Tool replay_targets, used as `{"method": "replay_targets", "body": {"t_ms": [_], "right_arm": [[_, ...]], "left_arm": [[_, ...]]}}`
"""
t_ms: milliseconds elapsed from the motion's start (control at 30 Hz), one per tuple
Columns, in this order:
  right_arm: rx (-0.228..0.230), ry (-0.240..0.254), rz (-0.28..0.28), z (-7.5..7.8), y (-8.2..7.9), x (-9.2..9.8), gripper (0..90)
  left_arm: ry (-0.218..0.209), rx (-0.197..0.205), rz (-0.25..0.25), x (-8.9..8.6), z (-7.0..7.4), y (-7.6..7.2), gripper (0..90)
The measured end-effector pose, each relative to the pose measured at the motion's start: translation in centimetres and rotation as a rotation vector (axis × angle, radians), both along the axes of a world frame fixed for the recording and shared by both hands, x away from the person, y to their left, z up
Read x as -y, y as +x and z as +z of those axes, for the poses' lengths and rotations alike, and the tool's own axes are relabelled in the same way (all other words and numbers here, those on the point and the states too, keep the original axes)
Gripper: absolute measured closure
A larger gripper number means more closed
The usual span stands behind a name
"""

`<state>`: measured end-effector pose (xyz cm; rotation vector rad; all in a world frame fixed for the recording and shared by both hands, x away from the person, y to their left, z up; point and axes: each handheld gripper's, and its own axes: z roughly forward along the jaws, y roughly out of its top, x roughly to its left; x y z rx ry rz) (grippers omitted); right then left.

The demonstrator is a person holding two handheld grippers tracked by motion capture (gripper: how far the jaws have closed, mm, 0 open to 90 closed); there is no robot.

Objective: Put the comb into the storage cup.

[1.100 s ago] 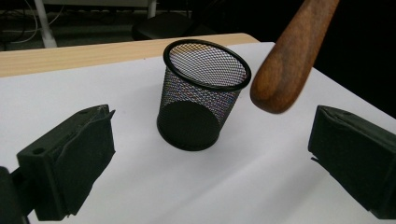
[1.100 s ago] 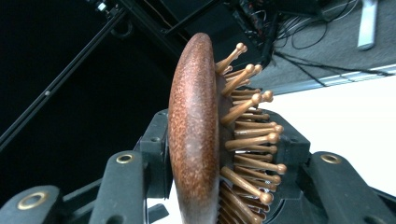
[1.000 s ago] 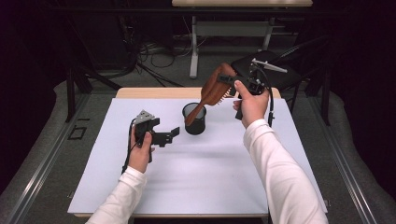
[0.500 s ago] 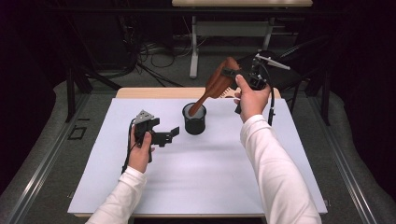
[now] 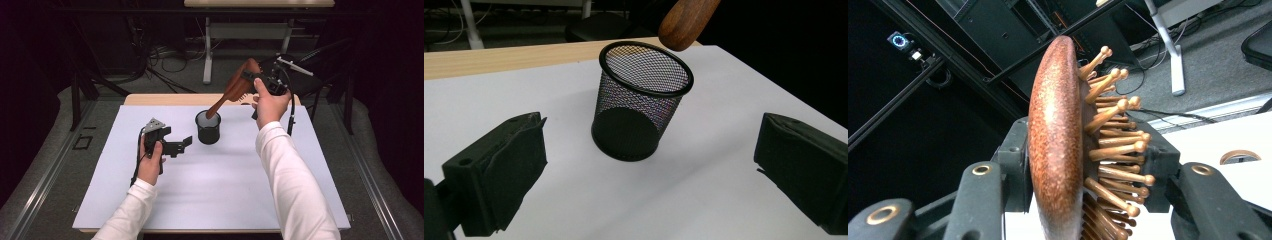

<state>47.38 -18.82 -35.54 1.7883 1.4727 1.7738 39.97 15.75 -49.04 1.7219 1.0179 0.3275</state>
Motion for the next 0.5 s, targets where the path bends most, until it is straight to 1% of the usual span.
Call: {"method": "replay_targets", "body": {"t_ms": [233, 500], "right_arm": [[0.002, -0.002, -0.002, -0.08, 0.07, -0.11, 50.0], [-0.001, -0.023, -0.003, -0.28, 0.16, -0.45, 50.0]], "left_arm": [[0.0, 0.001, 0.001, -0.02, 0.0, -0.01, 0.6], [-0.001, 0.001, 0.003, -0.03, 0.0, -0.01, 0.6]]}}
